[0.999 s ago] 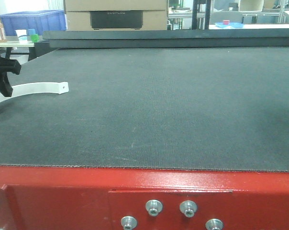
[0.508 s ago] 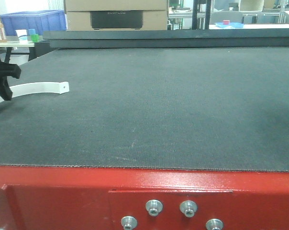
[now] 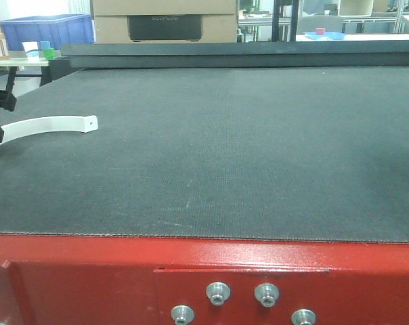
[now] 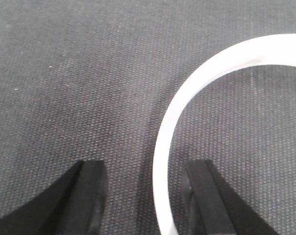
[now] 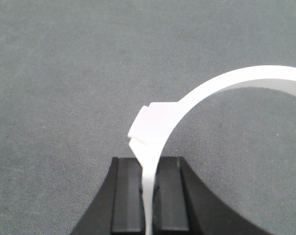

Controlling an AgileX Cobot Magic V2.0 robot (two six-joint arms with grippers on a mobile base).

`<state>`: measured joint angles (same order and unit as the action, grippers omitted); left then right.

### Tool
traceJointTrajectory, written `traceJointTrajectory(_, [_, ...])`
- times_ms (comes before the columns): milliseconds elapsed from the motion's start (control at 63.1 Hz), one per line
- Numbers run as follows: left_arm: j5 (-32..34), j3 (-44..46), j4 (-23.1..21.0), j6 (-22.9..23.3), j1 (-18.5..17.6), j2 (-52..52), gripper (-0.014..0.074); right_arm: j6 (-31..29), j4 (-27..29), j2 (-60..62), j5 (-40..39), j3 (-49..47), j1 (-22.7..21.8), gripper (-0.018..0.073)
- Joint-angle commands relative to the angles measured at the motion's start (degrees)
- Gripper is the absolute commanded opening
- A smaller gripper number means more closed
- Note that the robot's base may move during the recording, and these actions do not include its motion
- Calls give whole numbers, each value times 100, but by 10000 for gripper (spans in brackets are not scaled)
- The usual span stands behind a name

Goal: Grab PVC pipe and place in blue bin
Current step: 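Close the left gripper on the white arc and lift it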

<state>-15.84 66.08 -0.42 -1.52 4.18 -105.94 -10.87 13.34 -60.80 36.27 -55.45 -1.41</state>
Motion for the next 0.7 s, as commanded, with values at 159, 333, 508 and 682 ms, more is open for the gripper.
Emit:
traceJointTrajectory(159, [44,16,-24,27,14,-1,157,-18,11,46,-196,5,-7,-162])
traceJointTrajectory(333, [54,16,-24,27,14,-47,5,-18,11,46,-211,5,-7,-162])
traceJointTrajectory(508, [29,16,-49,27,14,-229,-27,-18,11,46,-211,5,-7,-162])
traceJointTrajectory(682, [68,16,-49,27,14,-269,-27,-18,11,46,-211,5,-7,-162])
